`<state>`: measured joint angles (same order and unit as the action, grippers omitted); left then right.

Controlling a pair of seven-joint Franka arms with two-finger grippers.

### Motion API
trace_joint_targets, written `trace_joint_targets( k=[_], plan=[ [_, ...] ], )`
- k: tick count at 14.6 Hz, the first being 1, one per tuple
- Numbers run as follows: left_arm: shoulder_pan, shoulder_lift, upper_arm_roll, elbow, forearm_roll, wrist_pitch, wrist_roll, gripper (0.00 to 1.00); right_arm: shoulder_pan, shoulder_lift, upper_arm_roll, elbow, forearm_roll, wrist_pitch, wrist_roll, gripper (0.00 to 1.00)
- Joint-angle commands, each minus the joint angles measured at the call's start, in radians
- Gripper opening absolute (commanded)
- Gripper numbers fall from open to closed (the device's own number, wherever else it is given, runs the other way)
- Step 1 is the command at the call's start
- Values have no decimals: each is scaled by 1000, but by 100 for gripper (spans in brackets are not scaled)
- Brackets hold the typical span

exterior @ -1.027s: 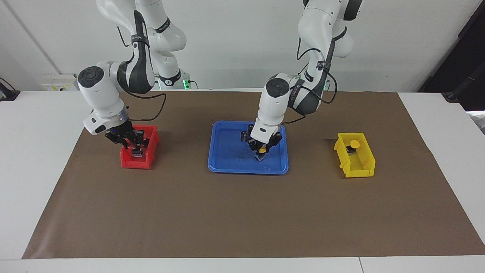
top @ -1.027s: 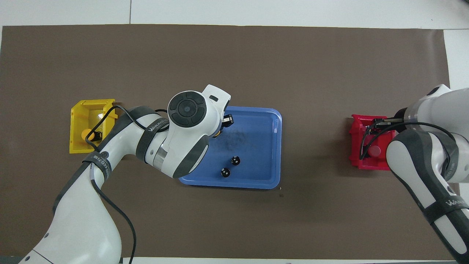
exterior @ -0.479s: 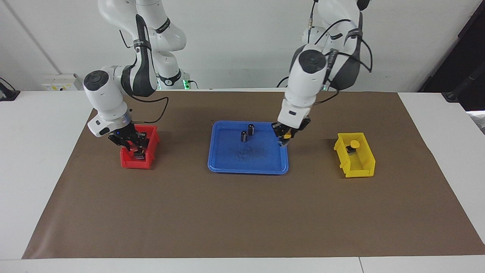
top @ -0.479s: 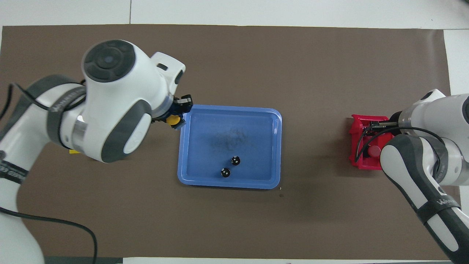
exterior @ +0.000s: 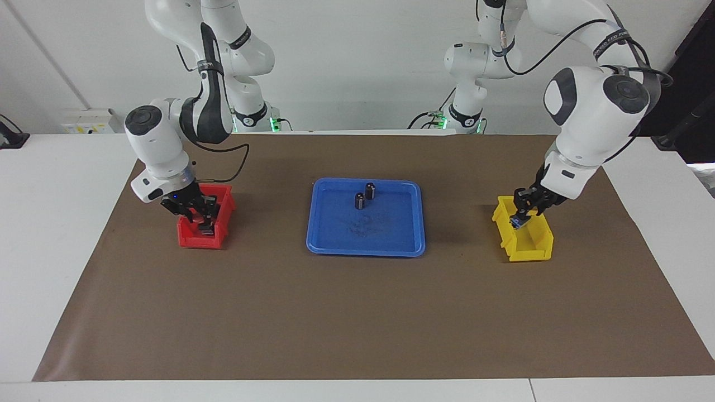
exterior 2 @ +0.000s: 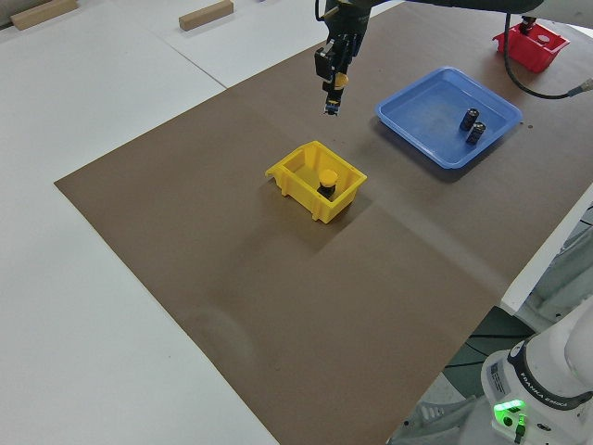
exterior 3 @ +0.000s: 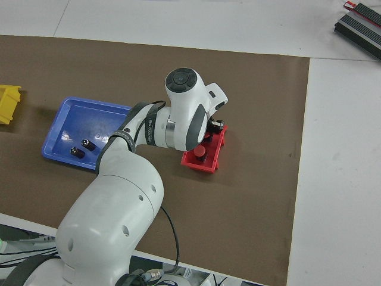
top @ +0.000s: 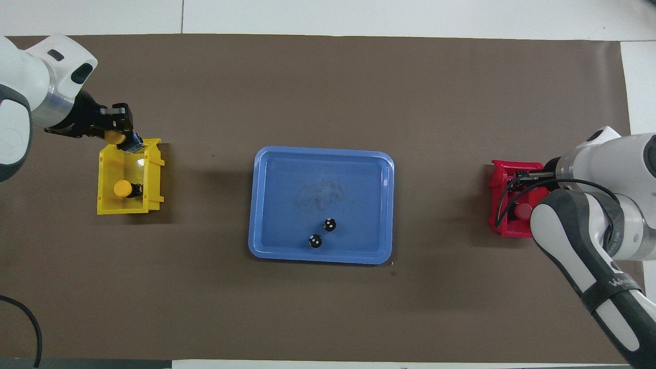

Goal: Sort red and yellow buttons by color
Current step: 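Drop the yellow button into the yellow bin with the left gripper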

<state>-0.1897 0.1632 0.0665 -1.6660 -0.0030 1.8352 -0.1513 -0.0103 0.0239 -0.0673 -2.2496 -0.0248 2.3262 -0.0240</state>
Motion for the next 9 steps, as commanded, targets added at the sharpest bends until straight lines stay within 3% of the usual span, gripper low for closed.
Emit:
trace_joint_targets(
  k=[1, 6, 9],
  plan=[
    [24, 6, -13, -15, 31, 41, 74, 1, -19, -9, 12, -12, 3, 16, -27, 55],
    [29, 10, -13, -89, 74, 121, 165, 1, -14, 2, 12, 33, 3, -25, -27, 59],
    [87, 45, -13, -93, 72, 142, 304, 1, -14, 36, 12, 200, 2, -198, -27, 59]
  ],
)
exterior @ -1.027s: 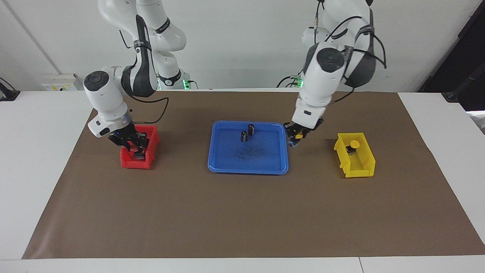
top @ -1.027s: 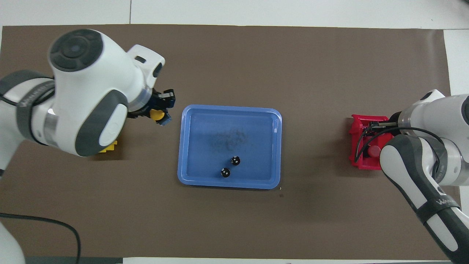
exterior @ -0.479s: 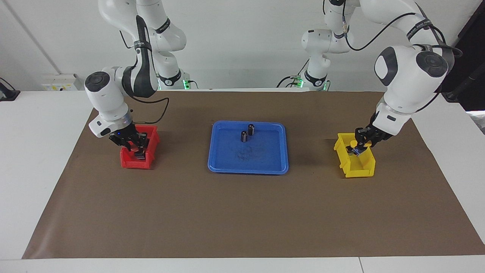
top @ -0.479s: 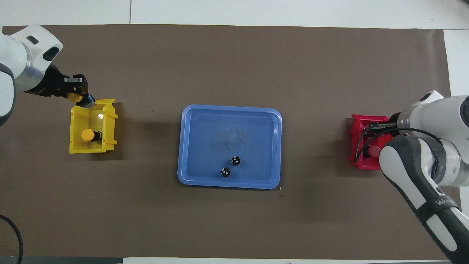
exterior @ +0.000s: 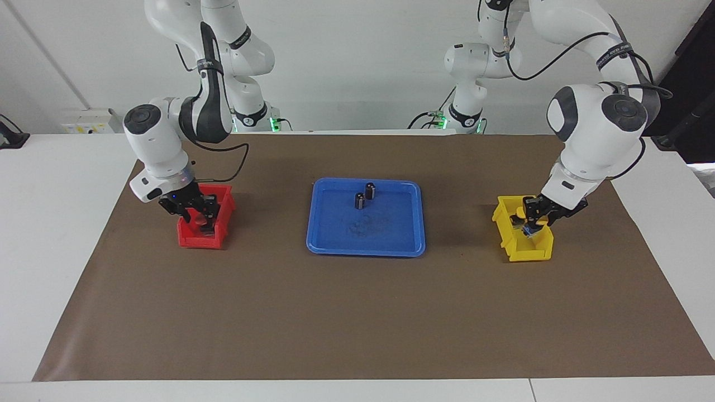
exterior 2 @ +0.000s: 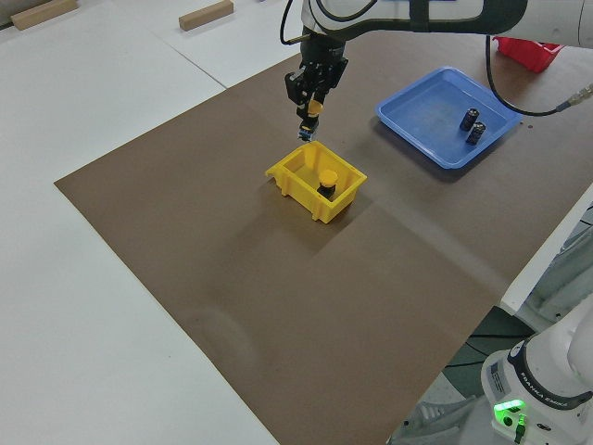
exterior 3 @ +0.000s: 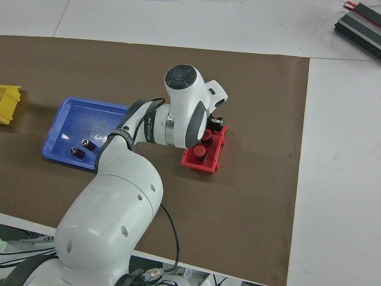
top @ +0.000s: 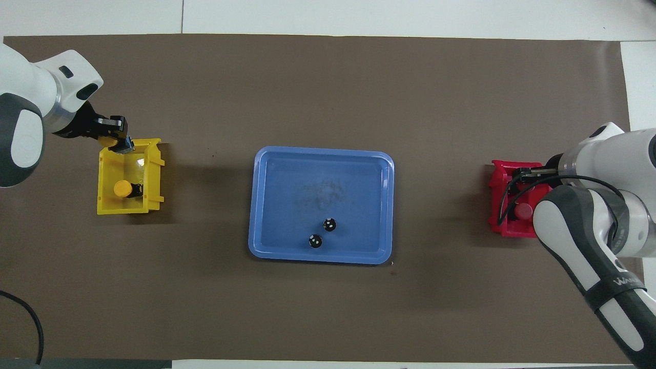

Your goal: Sort red and yellow buttons by color

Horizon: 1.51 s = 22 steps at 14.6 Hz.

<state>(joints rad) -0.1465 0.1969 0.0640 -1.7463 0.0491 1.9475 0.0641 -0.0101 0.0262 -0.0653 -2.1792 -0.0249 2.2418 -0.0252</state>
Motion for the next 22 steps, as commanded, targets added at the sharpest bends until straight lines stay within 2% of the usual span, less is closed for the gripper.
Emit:
trace_joint_targets(
  k=[1, 3, 4, 5, 9, 11, 14, 15, 16, 17, 18, 20, 22],
  plan=[
    [53, 27, -12, -15, 20, 33, 127, 1, -14, 34, 10, 181, 0, -166, -27, 60],
    [53, 41, -12, -48, 14, 68, 148, 1, -22, 26, 10, 275, 0, -275, -29, 69],
    [53, 39, -12, -80, 11, 103, 148, 1, -21, 20, 10, 324, 2, -350, -29, 80],
    [53, 39, -12, -105, -3, 131, 148, 1, -22, 11, 9, 378, 2, -420, -29, 100],
    [47, 39, -13, -137, -5, 149, 167, 1, -27, -2, 2, 603, 2, -681, -21, 100],
    [38, 39, -15, -170, -5, 189, 180, 1, -31, -11, -4, 642, 6, -763, -28, 100],
    [41, 35, -16, -196, -6, 212, 183, 1, -37, -35, 1, 636, 2, -777, -25, 100],
    [41, 33, -16, -203, -6, 214, 183, 5, -37, -38, -1, 635, 9, -783, -21, 100],
    [42, 32, -16, -205, -6, 215, 183, 19, -40, -37, -2, 641, 10, -792, -21, 100],
    [41, 32, -16, -203, -6, 215, 181, 41, -48, -37, -2, 642, 11, -791, -22, 100],
    [41, 32, -16, -203, -6, 211, 181, 49, -57, -37, -2, 642, 8, -794, -27, 100],
    [42, 32, -16, -202, -6, 208, 181, 56, -60, -43, -2, 631, 8, -797, -30, 100],
    [41, 30, -16, -200, -6, 203, 181, 58, -53, -43, -1, 625, 3, -775, -22, 100]
  ],
)
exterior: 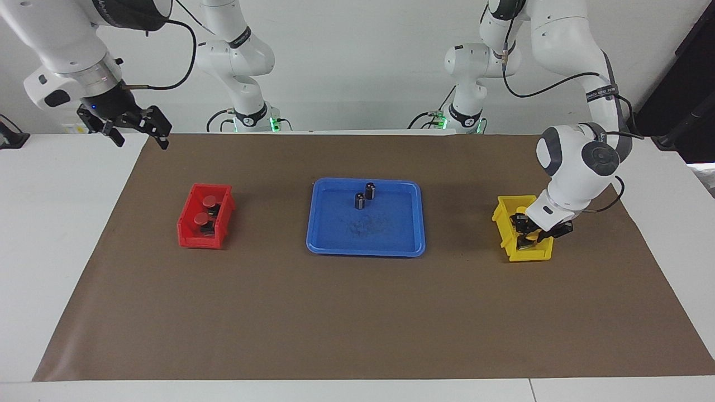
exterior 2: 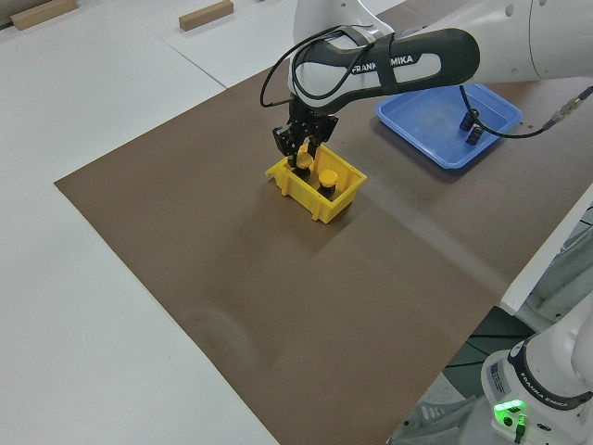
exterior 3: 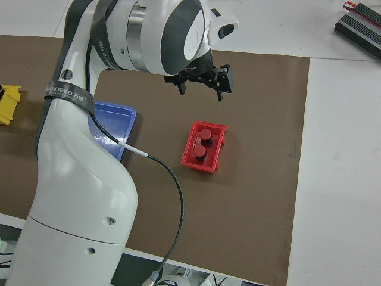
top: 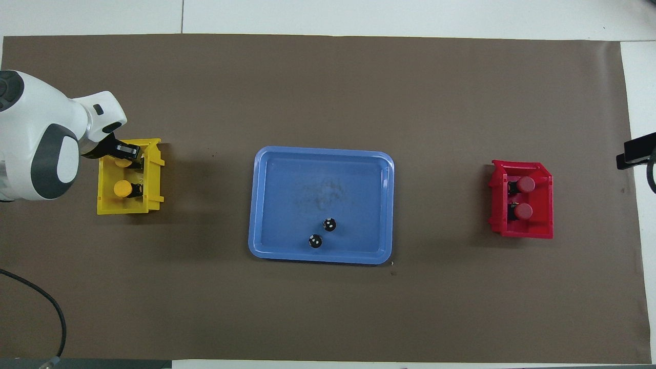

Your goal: Sort red and yellow buttons by color

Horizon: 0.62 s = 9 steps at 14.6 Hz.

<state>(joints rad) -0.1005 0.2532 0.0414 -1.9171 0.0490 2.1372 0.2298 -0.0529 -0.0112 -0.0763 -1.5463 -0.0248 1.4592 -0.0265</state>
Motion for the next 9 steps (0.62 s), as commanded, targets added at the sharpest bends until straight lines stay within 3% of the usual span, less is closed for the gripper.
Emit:
trace_joint_targets(
  k=[1, 7, 9],
  plan=[
    [-7, -25, 6, -23, -8, 6, 16, 59, -9, -12, 12, -29, 3, 22, -20, 100],
    [1, -51, 5, 64, -9, -130, 8, 61, -12, -21, 10, -44, -7, 50, -20, 100],
    [-4, -96, 9, 108, -9, -213, -3, 77, -18, -24, 10, -52, -6, 44, -24, 100]
  ],
)
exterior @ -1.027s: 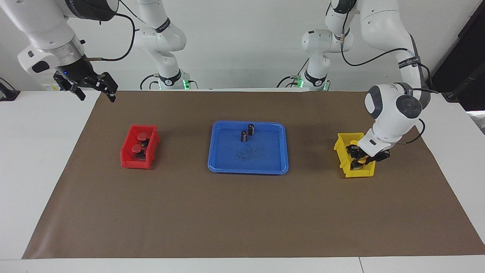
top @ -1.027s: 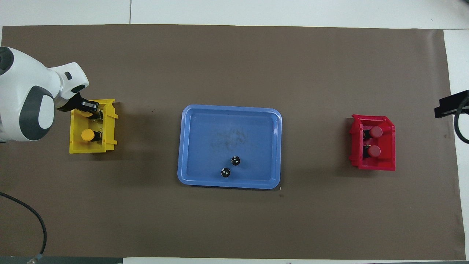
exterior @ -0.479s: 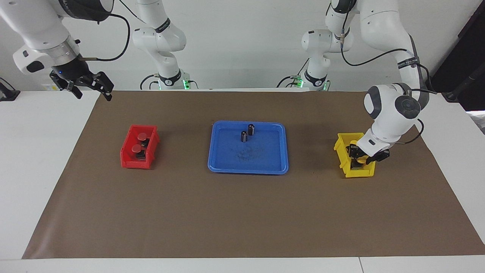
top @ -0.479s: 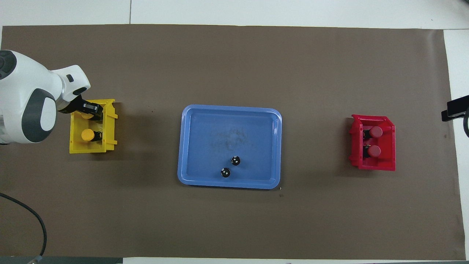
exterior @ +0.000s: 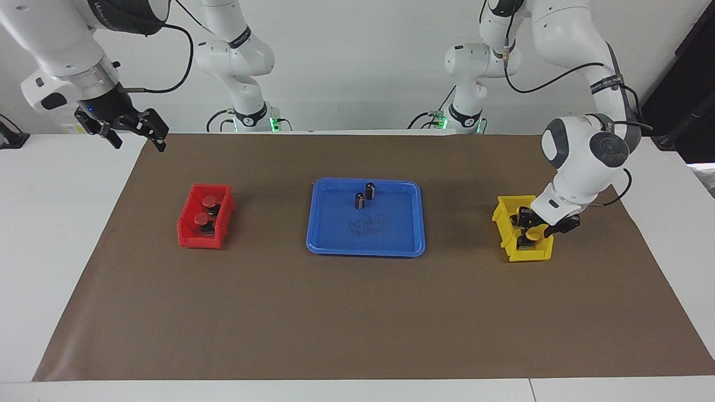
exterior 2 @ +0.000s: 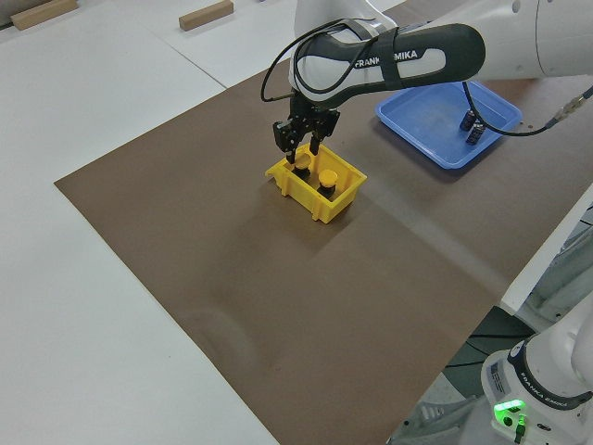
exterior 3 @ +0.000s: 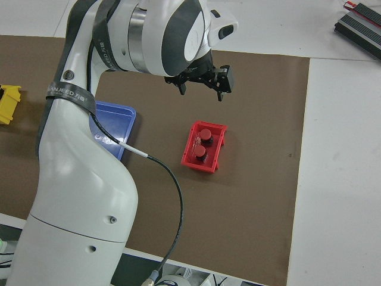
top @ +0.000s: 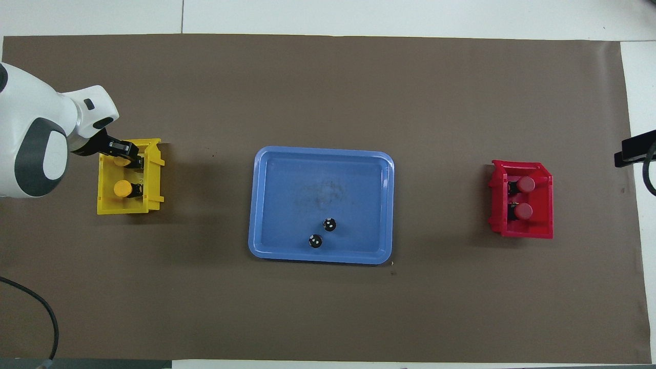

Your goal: Sort red and yellow buttons by color

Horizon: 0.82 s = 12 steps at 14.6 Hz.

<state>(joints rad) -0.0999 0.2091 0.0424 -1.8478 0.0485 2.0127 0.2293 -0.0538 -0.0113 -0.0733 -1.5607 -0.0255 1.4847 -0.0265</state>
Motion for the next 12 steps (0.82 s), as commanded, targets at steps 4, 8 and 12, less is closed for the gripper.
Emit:
trace_joint_targets(
  k=[4, 8, 12],
  plan=[
    [3, -157, 10, 93, -7, -239, -1, 100, -17, -26, 6, -36, -5, 26, -23, 100],
    [5, -194, 13, 220, -54, -455, -4, 100, -18, -26, 6, -36, -5, 26, -20, 100],
    [-1, -171, 11, 355, -90, -574, -45, 100, -18, -24, 6, -33, -5, 26, -18, 100]
  ],
)
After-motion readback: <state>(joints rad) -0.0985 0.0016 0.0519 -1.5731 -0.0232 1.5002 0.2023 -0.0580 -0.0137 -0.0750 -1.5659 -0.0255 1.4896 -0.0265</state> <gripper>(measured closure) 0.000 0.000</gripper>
